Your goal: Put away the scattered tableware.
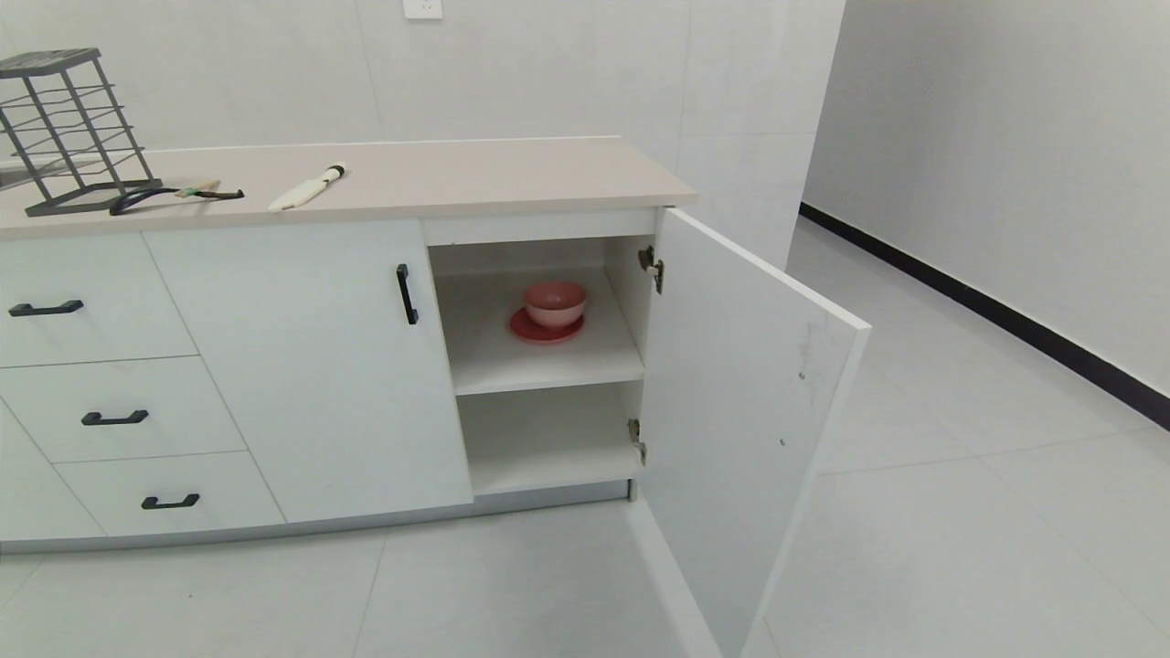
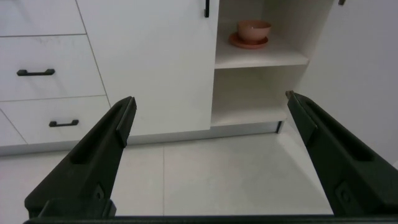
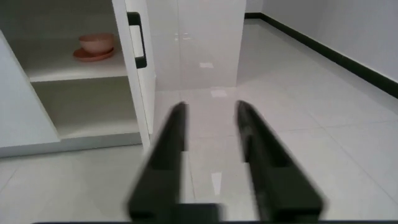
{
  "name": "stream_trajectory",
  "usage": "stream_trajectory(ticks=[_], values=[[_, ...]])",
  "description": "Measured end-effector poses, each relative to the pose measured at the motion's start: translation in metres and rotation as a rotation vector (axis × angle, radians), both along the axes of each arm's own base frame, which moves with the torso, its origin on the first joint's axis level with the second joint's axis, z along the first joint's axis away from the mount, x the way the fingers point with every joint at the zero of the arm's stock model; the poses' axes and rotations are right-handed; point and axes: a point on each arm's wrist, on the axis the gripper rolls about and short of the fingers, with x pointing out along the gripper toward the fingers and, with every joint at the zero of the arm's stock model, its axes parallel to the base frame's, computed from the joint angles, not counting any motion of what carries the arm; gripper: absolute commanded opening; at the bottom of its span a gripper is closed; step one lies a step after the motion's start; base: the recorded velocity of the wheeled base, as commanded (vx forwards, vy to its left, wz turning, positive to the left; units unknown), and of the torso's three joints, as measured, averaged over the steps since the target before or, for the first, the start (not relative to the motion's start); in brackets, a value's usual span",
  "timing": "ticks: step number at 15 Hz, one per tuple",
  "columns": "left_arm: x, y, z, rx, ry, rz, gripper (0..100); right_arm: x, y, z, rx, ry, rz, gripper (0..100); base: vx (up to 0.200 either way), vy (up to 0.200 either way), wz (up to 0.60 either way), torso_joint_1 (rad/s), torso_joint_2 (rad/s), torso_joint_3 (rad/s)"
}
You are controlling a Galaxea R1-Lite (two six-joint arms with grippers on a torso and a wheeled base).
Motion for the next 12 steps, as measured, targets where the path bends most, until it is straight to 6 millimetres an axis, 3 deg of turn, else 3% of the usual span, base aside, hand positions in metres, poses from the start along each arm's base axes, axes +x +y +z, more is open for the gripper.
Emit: stream_trajectory(ticks=[5, 9, 12], values=[[0.0, 0.0, 0.0, 0.003, 0.001, -0.002, 100, -0.001, 0.001, 0.005, -0.013, -0.024, 0.05, 0, 0.0, 0.0, 0.0, 0.0, 0.0, 0.0], [0.0, 0.0, 0.0, 0.0, 0.001, -0.001, 100, -0.01, 0.002, 0.086, -0.007, -0.198, 0.169, 0, 0.0, 0.0, 0.0, 0.0, 0.0, 0.0], [0.0, 0.0, 0.0, 0.004, 0.0, -0.001, 100, 0.018, 0.003, 0.103, -0.004, -0.06, 0.365, 0, 0.0, 0.0, 0.0, 0.0, 0.0, 0.0]])
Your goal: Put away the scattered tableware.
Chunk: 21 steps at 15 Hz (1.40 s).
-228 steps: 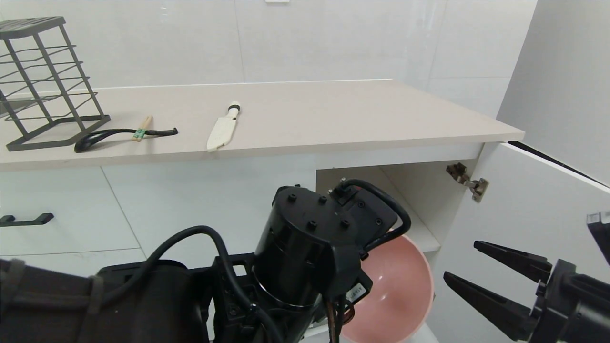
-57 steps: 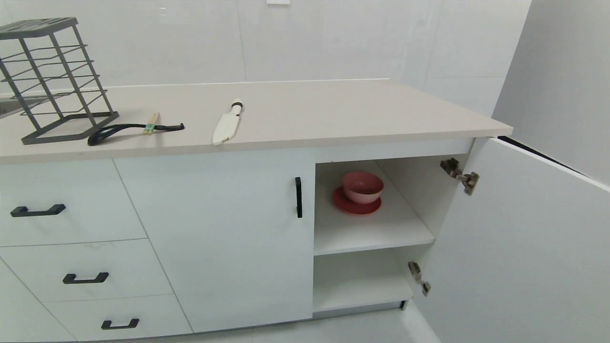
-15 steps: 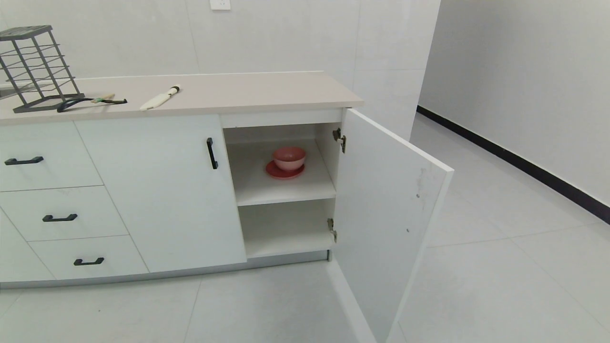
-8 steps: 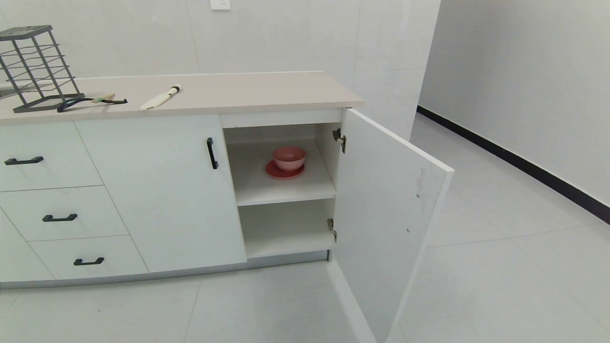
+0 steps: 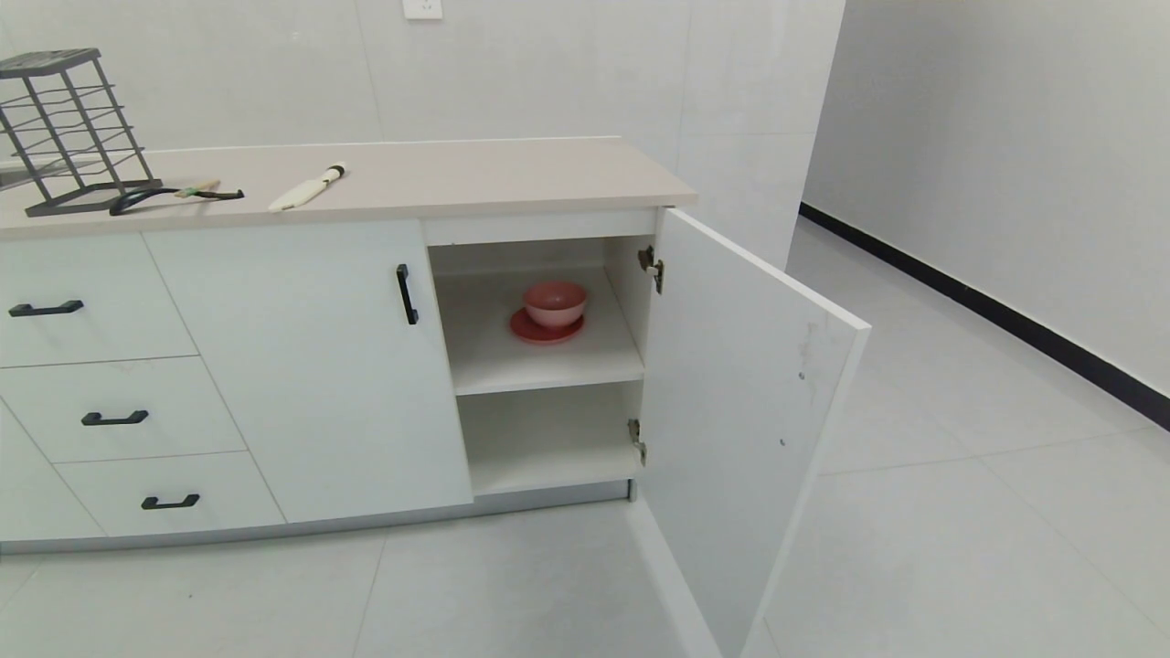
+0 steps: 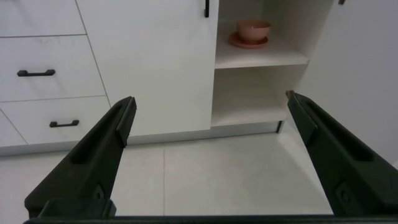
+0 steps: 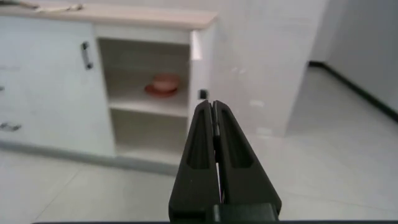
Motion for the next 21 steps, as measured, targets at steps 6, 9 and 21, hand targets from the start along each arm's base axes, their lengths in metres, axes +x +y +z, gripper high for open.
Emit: stream_trajectory(ticks=[6, 9, 21], values=[[0.0, 0.0, 0.0, 0.001, 0.0, -0.001, 100, 0.067, 0.021, 0.001, -0.113, 0.221, 0.13, 0, 0.0, 0.0, 0.0, 0.0, 0.0, 0.0], [0.0, 0.0, 0.0, 0.0, 0.0, -0.001, 100, 0.119, 0.034, 0.001, -0.135, 0.226, 0.104, 0, 0.0, 0.0, 0.0, 0.0, 0.0, 0.0], [0.0, 0.0, 0.0, -0.006, 0.001, 0.001, 100, 0.237, 0.045, -0.04, -0.118, 0.164, 0.031, 0, 0.0, 0.0, 0.0, 0.0, 0.0, 0.0]])
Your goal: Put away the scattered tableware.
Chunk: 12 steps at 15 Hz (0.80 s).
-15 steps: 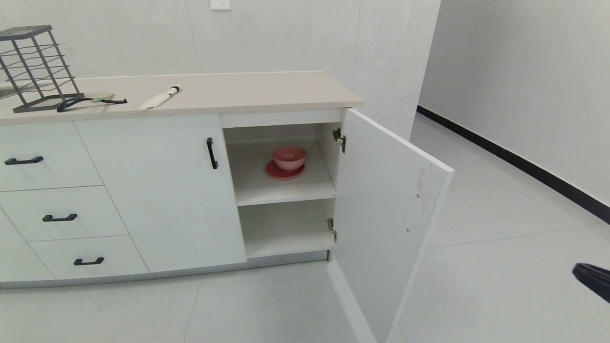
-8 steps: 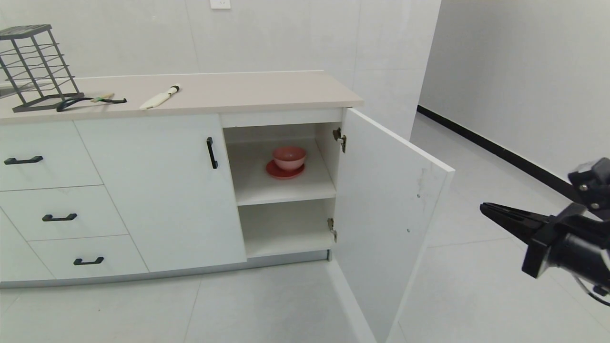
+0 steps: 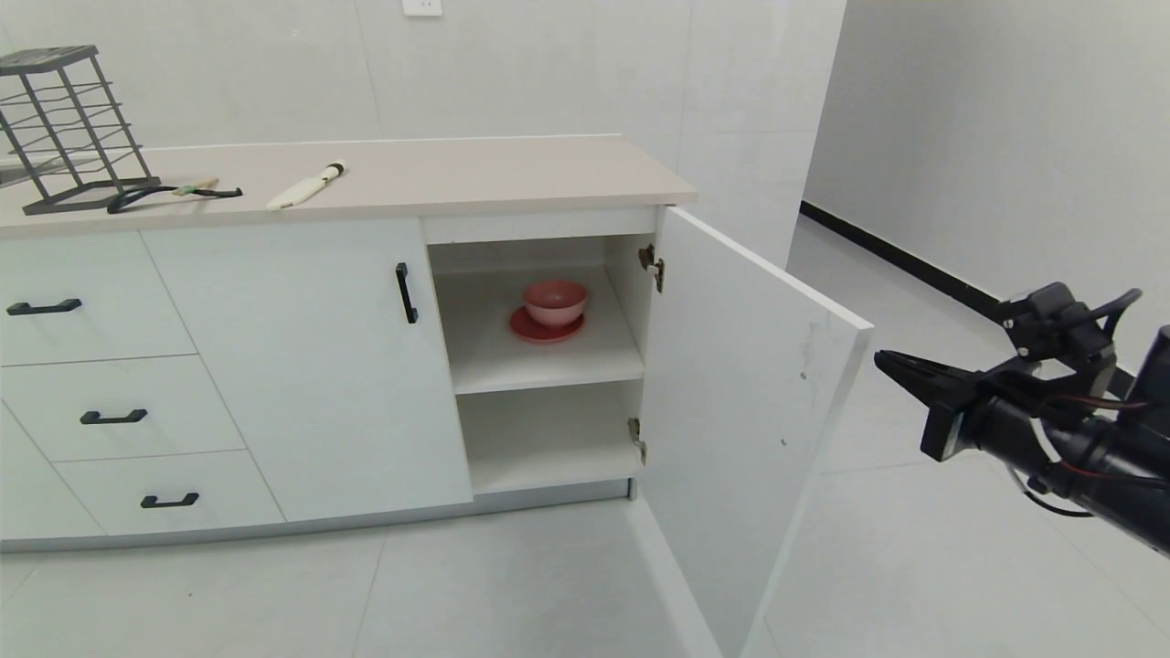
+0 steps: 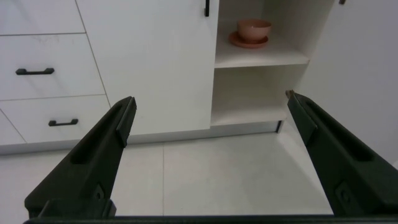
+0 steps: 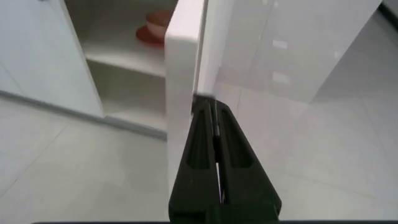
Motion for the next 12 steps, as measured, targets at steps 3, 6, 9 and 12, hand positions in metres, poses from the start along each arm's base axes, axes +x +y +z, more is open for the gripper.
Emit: stream_trajectory(ticks=[3, 6, 9, 12], values=[[0.0, 0.0, 0.0, 0.0, 0.0, 0.0, 100, 0.016, 0.003, -0.015, 0.002, 0.017, 0.018, 0, 0.0, 0.0, 0.0, 0.0, 0.0, 0.0], [0.0, 0.0, 0.0, 0.0, 0.0, 0.0, 100, 0.022, 0.006, -0.019, 0.003, 0.027, 0.045, 0, 0.0, 0.0, 0.0, 0.0, 0.0, 0.0], [0.0, 0.0, 0.0, -0.001, 0.0, 0.0, 100, 0.011, 0.042, -0.016, 0.028, -0.028, 0.315, 0, 0.0, 0.0, 0.0, 0.0, 0.0, 0.0], [0.0, 0.0, 0.0, -0.002, -0.001, 0.001, 100, -0.027, 0.101, -0.01, 0.084, -0.092, 0.677, 0, 0.0, 0.0, 0.0, 0.0, 0.0, 0.0]])
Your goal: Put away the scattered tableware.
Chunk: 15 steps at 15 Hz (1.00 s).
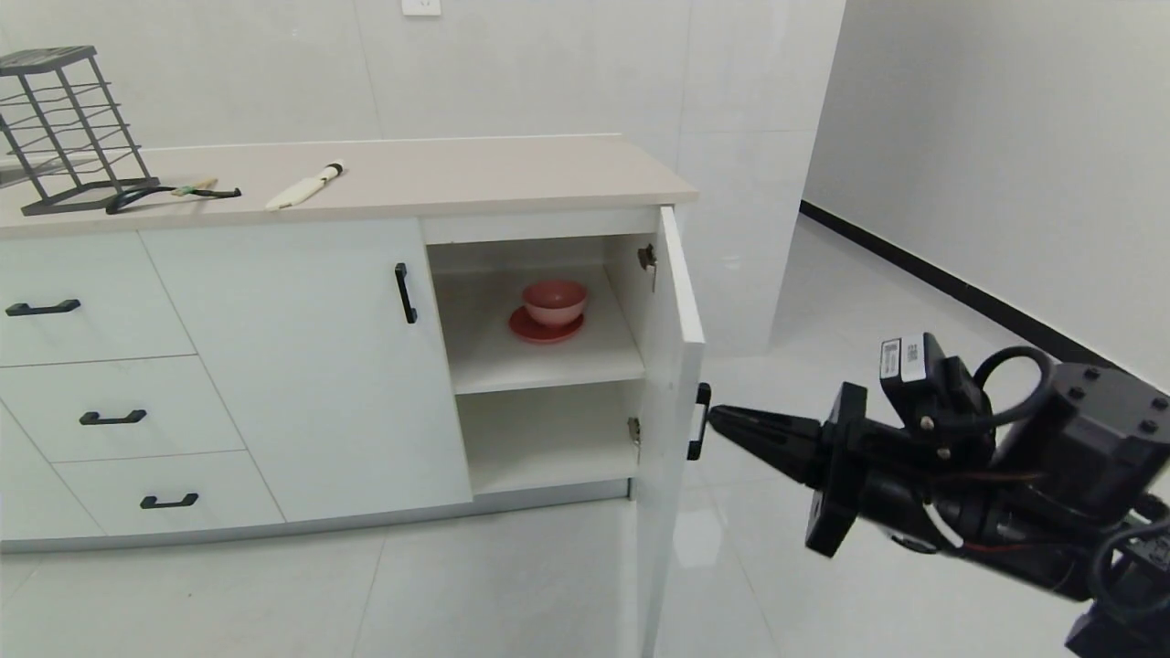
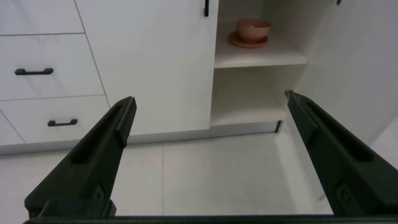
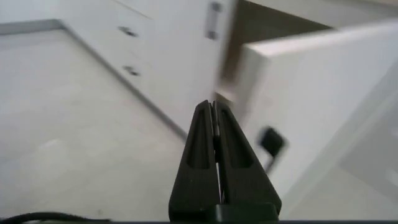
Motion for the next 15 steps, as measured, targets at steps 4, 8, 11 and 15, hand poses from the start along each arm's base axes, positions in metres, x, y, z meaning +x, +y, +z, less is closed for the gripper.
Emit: stream_trajectory(ticks=[4, 8, 11, 15], values=[[0.0, 0.0, 0.0, -0.001, 0.0, 0.0, 100, -0.01, -0.003, 0.0, 0.019, -0.007, 0.016, 0, 0.0, 0.0, 0.0, 0.0, 0.0, 0.0], [0.0, 0.0, 0.0, -0.001, 0.0, -0.001, 100, 0.005, -0.061, -0.004, 0.005, 0.007, -0.239, 0, 0.0, 0.0, 0.0, 0.0, 0.0, 0.0], [0.0, 0.0, 0.0, -0.013, -0.001, 0.006, 100, 0.042, -0.073, -0.015, -0.006, 0.0, -0.311, 0, 0.0, 0.0, 0.0, 0.0, 0.0, 0.0], [0.0, 0.0, 0.0, -0.031, -0.002, 0.015, 100, 0.064, -0.053, -0.039, -0.031, 0.023, -0.19, 0, 0.0, 0.0, 0.0, 0.0, 0.0, 0.0]])
